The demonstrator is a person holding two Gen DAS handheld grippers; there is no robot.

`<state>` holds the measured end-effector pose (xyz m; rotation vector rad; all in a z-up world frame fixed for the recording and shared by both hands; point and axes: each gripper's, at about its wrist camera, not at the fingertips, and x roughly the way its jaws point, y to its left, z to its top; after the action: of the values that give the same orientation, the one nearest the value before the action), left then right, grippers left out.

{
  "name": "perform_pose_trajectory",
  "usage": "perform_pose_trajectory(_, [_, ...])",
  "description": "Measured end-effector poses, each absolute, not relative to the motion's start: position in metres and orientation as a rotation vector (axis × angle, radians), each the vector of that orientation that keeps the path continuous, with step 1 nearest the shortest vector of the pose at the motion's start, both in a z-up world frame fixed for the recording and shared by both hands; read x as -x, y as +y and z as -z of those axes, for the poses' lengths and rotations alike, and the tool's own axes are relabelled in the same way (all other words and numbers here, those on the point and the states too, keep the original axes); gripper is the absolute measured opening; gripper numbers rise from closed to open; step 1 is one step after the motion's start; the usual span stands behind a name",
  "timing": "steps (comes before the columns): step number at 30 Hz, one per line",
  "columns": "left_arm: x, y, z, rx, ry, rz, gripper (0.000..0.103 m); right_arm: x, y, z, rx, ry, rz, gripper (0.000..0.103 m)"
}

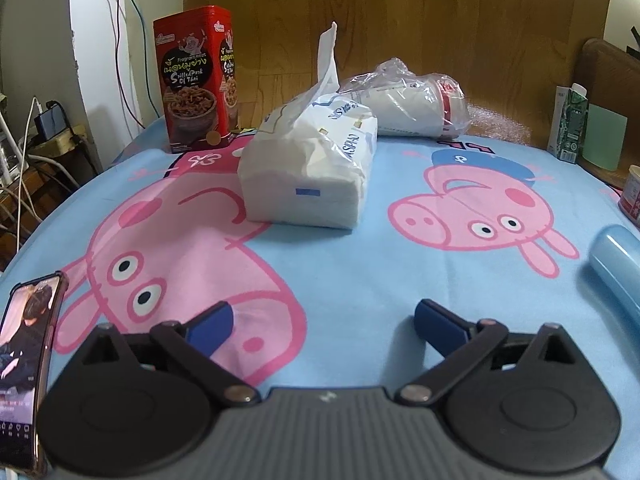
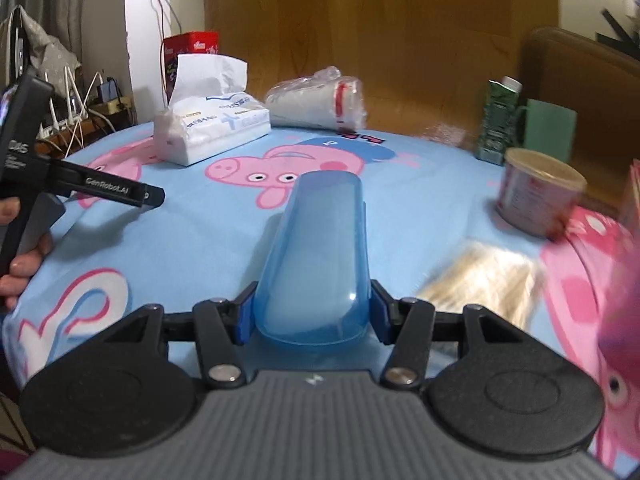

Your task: Organize soft objects

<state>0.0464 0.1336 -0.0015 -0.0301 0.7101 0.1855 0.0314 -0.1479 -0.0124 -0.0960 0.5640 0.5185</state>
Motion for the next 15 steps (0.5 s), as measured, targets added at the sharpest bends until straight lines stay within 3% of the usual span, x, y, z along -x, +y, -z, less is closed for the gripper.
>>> perform_pose_trajectory(3, [-0.043, 0.129, 0.000, 0.059, 0.719, -0.140, 0.100, -0.026, -0.153, 0.012, 0.059, 0.561, -0.514, 0.066])
perform_pose_trajectory(15, [-0.040, 0.068, -0.004, 0.098, 0.750, 0.118, 0.099, -0.019, -0.155, 0.013, 0.040, 0.551, -0.525, 0.071])
